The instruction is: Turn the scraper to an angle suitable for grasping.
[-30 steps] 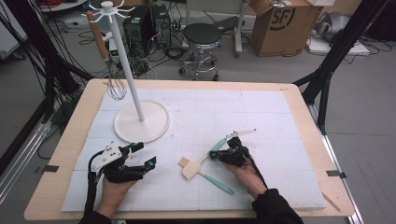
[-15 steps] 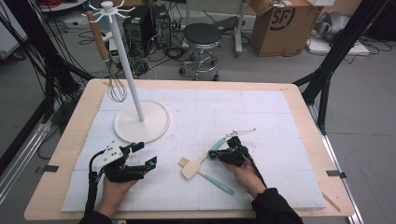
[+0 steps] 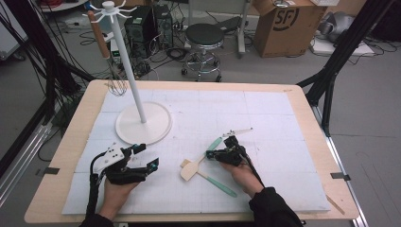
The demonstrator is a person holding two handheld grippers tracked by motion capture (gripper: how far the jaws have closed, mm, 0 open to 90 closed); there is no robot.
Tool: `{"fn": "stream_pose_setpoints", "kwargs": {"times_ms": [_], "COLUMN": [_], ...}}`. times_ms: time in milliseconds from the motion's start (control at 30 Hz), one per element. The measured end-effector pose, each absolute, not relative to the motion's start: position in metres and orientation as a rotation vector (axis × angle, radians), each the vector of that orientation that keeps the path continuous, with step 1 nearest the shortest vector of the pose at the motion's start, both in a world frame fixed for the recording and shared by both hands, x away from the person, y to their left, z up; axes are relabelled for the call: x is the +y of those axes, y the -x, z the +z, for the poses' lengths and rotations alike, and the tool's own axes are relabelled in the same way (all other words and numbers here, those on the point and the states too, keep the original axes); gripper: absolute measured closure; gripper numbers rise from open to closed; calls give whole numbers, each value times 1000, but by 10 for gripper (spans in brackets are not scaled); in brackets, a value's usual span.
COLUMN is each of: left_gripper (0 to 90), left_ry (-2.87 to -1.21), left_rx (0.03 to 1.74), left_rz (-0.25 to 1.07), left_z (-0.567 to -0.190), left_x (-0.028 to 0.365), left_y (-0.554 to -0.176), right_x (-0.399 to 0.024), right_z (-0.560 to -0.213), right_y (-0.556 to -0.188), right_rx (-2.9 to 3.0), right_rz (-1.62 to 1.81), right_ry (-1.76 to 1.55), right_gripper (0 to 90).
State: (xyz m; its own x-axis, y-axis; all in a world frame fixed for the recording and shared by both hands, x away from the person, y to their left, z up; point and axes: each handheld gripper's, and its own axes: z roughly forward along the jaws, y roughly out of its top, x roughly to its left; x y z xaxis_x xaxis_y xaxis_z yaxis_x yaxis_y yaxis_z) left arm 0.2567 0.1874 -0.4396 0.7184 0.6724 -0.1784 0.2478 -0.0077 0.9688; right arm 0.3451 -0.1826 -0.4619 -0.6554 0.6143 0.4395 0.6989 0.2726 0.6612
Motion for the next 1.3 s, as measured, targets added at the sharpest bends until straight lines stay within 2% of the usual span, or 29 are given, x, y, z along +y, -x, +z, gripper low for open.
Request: {"fn": "stream_pose_setpoints", "kwargs": {"times_ms": [367, 567, 833, 1133, 1300], "left_gripper": [214, 214, 214, 214, 214], "left_ry": [-1589, -1594, -1592, -1587, -1582], "left_rx": [773, 769, 770, 774, 780], "left_rz": [394, 394, 390, 395, 396], "left_z": [-439, -439, -440, -439, -439], "left_x": [186, 183, 183, 186, 187], "left_y": [-258, -257, -257, -258, -258], "right_x": [-177, -211, -249, -223, -218], "right_z": [-457, -447, -449, -458, -462], "right_y": [-348, -356, -387, -423, -424], "right_rx": [-2404, -2350, -2292, -2346, -2333], "right_rz": [-1378, -1440, -1405, -1312, -1311], "right_ry": [1243, 1364, 1586, 1563, 1541], "right_gripper": [900, 900, 900, 900, 900]}}
